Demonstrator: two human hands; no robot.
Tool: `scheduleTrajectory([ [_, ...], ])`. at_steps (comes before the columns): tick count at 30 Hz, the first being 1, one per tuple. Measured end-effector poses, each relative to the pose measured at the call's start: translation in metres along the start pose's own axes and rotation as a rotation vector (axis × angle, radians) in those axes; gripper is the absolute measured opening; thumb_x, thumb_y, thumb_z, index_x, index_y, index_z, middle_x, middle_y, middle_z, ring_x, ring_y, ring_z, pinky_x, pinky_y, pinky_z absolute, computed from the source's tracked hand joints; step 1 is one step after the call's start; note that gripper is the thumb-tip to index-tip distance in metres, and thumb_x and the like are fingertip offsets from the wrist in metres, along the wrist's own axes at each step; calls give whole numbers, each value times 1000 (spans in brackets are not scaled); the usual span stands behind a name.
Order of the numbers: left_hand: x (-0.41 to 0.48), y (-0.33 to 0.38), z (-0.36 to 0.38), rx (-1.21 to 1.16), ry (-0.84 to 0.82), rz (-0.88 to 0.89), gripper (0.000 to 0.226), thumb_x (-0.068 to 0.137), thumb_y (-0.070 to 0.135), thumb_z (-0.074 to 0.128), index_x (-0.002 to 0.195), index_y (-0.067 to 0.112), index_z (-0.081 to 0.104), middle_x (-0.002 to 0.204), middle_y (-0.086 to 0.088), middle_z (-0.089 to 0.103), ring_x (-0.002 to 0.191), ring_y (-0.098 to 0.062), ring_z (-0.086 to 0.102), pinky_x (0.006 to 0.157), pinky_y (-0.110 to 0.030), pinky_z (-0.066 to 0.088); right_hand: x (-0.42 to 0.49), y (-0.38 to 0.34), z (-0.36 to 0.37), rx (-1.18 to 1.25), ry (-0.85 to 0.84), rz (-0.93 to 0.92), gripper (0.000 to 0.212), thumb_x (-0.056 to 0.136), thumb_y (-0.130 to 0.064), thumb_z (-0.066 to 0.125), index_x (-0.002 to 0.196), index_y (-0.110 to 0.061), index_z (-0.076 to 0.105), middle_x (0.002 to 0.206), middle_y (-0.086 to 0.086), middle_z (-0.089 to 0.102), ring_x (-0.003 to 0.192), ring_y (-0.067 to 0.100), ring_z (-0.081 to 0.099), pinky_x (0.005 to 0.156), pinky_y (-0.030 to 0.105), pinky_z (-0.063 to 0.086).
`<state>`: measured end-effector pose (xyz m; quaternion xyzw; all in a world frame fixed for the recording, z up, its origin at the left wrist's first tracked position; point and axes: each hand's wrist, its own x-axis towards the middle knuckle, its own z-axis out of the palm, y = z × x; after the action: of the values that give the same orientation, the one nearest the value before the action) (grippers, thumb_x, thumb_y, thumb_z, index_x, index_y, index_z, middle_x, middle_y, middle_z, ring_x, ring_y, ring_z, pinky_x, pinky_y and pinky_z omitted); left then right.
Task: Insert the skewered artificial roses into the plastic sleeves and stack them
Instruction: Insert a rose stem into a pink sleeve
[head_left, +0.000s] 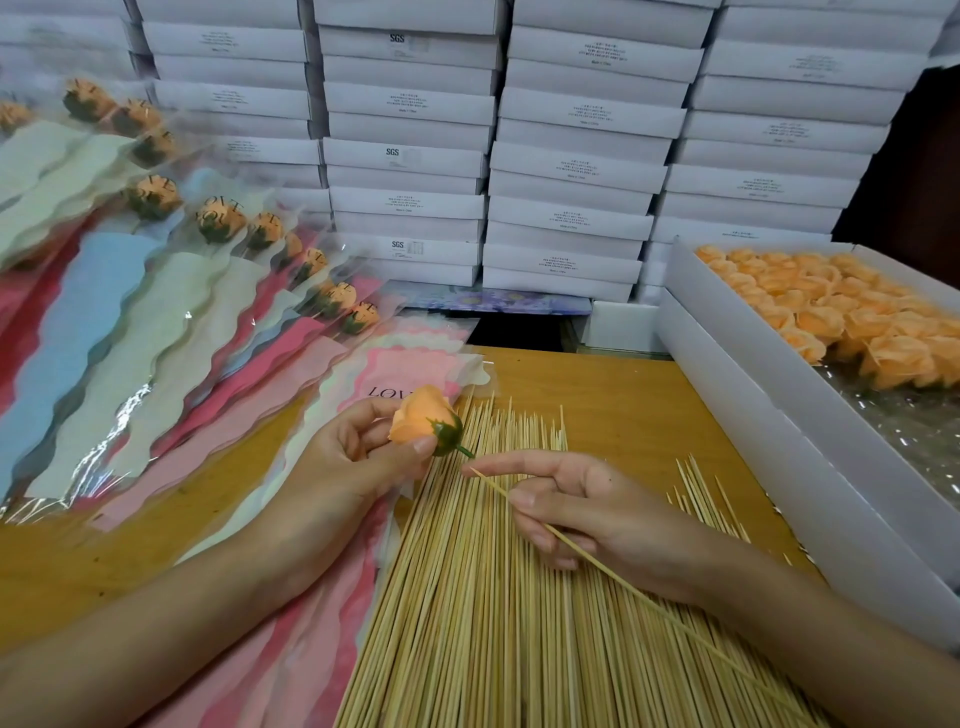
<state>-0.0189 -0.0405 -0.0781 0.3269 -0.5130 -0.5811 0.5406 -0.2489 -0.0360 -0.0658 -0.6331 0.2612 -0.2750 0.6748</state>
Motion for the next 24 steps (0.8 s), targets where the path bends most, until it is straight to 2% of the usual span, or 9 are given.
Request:
scheduleTrajectory([
  [9, 1, -1, 0, 19, 6, -5, 31, 67, 22, 80, 97, 20, 72, 91, -5, 72, 72, -10, 66, 65, -19, 54, 0, 0, 0, 28, 21, 13, 37, 95, -16, 52, 131, -16, 54, 61, -8, 55, 43, 2, 38, 49, 14, 42],
  [15, 2, -3, -1, 63, 3, -6, 24, 74, 18, 75, 97, 25, 73, 93, -4, 73, 77, -9, 66, 66, -18, 54, 0, 0, 1, 41, 18, 12, 40, 93, -17, 53, 132, -12, 53, 60, -7, 54, 43, 2, 38, 49, 15, 42],
  [21, 2, -1, 0, 49, -5, -5, 28, 70, 23, 78, 98, 24, 73, 95, -6, 73, 79, -10, 68, 66, -18, 54, 0, -1, 1, 30, 23, 17, 35, 98, -11, 49, 132, -12, 54, 60, -7, 53, 43, 2, 38, 49, 15, 42],
  [24, 2, -1, 0, -6, -4, -5, 21, 75, 15, 76, 95, 22, 75, 92, -6, 74, 77, -11, 70, 64, -19, 54, -1, -1, 1, 21, 9, 12, 35, 98, -13, 49, 133, -12, 56, 61, -7, 53, 43, 2, 37, 50, 15, 42],
])
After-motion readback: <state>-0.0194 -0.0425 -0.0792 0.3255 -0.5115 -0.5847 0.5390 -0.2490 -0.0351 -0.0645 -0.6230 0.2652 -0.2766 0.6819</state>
